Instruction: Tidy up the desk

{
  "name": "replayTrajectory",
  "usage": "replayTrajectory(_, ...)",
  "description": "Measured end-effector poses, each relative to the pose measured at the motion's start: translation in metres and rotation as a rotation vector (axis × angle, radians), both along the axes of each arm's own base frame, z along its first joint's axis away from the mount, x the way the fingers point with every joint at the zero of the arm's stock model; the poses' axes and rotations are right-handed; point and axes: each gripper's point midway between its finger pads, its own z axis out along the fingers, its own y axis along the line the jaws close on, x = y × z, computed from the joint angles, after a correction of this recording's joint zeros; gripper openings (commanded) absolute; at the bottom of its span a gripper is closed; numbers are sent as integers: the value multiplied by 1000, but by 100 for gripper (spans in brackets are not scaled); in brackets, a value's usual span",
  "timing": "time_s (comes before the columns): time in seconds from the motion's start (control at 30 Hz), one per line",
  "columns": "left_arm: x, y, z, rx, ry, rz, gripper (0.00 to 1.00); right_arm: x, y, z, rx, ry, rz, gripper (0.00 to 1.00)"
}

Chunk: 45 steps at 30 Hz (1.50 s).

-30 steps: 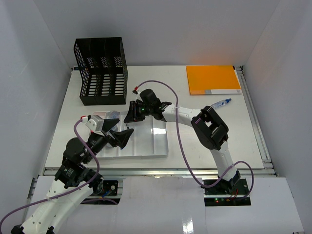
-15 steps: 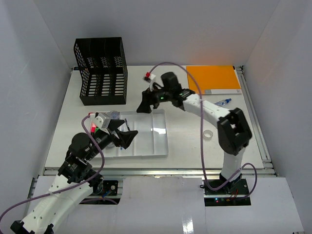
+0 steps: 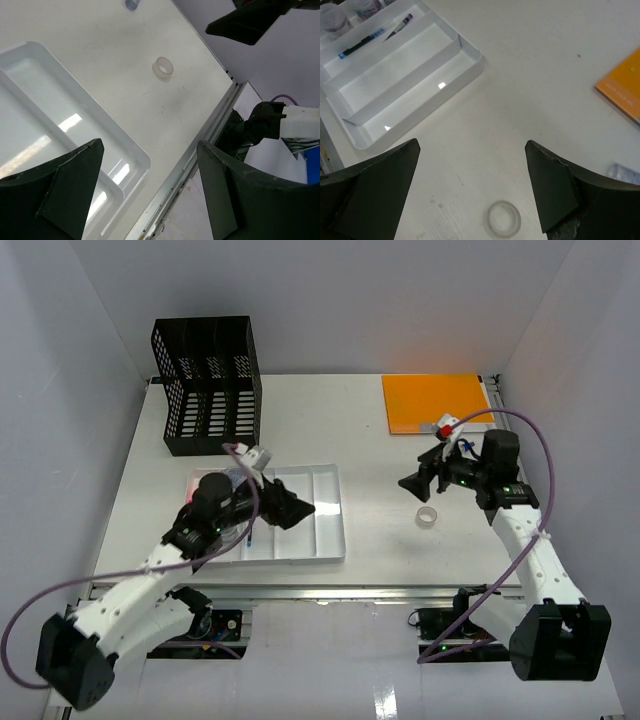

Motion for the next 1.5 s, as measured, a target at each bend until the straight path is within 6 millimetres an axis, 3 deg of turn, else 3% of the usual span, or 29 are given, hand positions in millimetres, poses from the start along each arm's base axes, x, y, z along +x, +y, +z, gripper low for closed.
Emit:
replayTrajectory(0.07,13,-22,-19,33,110,-31,84,-5,-23,-6,18,10,-56,93)
replayTrajectory(0.17,13,-70,-47,105,230,-111,78,-10,-55,-5,51,-10,-145,93)
replayTrajectory(0.3,16,-139,-65,169,310,-196,72,-11,-90,-8,80,-34,-261,94)
replayTrajectory(0.5,53,-211,-105,267,383,-153,71,-10,-118,-22,118,24,-387,94)
replayTrajectory(0.7,85,-271,-144,342,392,-100,66,-10,-123,-18,127,23,-416,94)
replayTrajectory(0.97,96,-301,-187,428,395,-45,59,-10,-122,-14,137,15,-421,94)
replayTrajectory(1.2,97,-314,-189,472,340,-10,48,-11,-121,-11,142,12,-418,94)
replayTrajectory(1.5,91,-315,-189,522,285,7,56,-11,-121,-11,144,10,-415,94)
